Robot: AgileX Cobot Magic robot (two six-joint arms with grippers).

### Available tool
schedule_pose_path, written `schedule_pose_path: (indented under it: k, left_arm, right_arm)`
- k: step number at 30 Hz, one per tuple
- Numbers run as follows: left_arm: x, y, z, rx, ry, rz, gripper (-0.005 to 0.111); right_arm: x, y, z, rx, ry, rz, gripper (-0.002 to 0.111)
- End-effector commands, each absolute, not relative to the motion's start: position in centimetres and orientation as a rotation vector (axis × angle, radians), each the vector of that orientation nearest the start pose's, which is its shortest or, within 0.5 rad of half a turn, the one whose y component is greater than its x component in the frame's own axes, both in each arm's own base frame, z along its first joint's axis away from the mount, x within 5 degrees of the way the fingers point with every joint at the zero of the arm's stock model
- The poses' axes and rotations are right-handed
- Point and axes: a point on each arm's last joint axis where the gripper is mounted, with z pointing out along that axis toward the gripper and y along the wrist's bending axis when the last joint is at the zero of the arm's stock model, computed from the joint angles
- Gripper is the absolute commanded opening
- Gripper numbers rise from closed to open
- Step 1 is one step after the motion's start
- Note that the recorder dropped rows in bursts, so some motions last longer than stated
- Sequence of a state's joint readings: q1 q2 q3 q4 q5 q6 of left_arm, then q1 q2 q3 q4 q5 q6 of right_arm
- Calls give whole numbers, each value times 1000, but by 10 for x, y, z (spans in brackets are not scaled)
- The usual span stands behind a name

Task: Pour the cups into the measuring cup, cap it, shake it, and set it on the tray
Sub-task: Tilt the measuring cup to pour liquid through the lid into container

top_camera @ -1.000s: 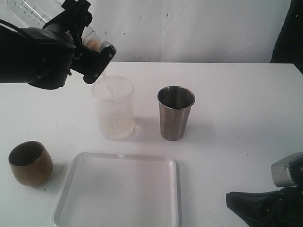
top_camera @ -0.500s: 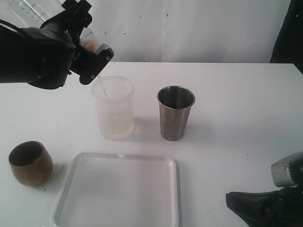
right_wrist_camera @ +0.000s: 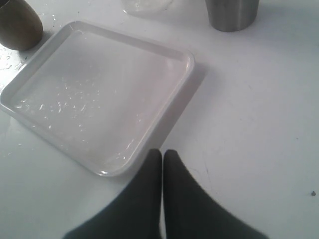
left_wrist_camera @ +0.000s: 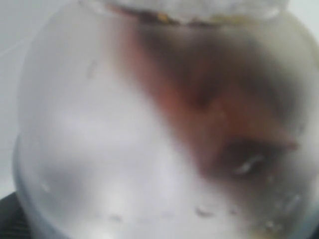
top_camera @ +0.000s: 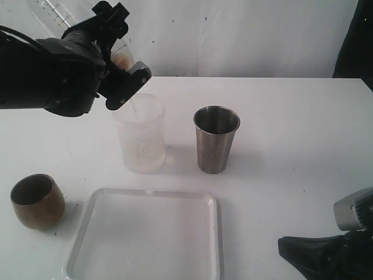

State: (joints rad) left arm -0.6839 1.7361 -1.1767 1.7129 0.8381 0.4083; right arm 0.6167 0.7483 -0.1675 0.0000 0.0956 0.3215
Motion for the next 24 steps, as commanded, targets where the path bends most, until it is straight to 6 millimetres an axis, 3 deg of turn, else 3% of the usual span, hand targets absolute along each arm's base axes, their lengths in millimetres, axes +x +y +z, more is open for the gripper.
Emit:
schedule_pose_path:
  k: [1,24]
  left_arm:
    - [333,-185,293,-2424,-1136,-2209,0]
    - [333,-184,294,-2410,-1114,-2209,0]
  right_arm:
    - [103,72,193,-327,2170,529,0]
    - [103,72,193,-327,2170,529,0]
